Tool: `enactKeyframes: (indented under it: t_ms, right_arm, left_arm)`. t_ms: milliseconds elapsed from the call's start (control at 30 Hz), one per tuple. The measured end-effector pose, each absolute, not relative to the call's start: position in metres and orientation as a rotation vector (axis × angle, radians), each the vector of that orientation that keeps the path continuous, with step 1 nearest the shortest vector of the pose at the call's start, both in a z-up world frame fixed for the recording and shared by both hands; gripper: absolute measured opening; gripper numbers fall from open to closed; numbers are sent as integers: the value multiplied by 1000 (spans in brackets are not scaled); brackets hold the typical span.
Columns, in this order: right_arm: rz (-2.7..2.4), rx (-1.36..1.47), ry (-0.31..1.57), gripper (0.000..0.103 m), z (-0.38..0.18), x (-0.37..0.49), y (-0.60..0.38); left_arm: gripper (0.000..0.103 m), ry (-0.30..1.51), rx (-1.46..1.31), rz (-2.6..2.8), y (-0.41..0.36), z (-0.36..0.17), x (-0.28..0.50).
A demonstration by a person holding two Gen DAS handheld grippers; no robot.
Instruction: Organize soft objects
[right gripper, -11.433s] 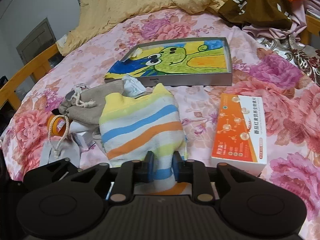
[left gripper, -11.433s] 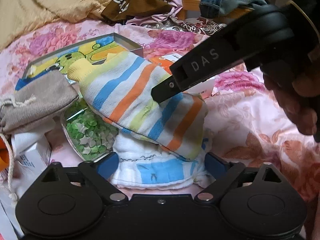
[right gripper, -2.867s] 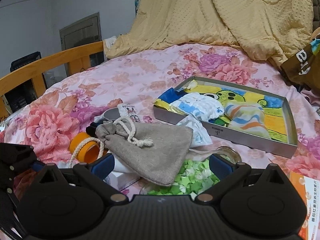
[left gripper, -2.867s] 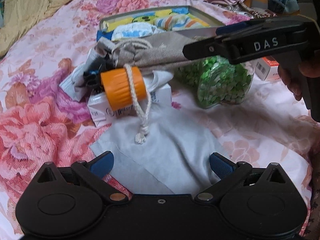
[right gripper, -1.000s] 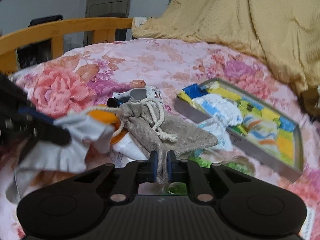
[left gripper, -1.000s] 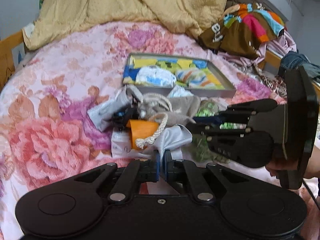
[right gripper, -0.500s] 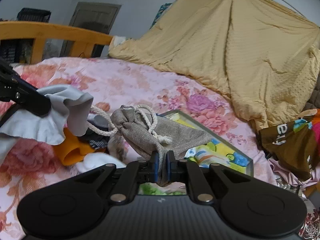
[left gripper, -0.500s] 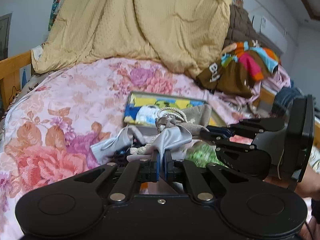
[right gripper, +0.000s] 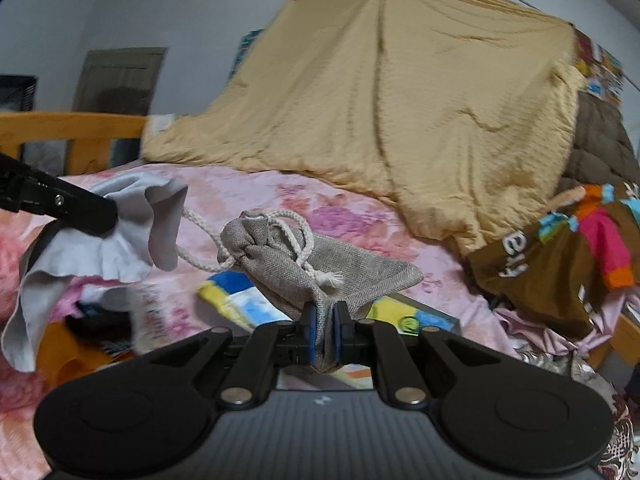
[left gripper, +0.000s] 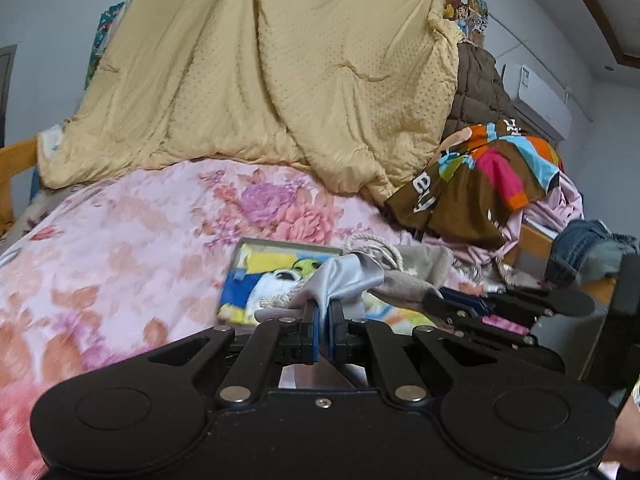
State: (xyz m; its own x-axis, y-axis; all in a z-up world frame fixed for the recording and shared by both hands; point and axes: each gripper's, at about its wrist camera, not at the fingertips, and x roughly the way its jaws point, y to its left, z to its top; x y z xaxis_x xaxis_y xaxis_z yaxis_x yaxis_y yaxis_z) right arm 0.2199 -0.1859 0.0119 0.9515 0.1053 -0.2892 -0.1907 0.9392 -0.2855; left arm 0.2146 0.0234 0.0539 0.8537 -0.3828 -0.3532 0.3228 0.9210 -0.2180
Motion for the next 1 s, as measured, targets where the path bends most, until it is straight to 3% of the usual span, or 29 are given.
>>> enactKeyframes:
  t_ms: [533,1000]
  right_arm:
    - [69,-158,386,10,-8,315,-255]
    - [25,-2,482,10,-33,342,-303]
  left_arm:
    - [4,398,-190,-381,-70,44,363]
    - [4,453,-112,-311,-122,-6,414]
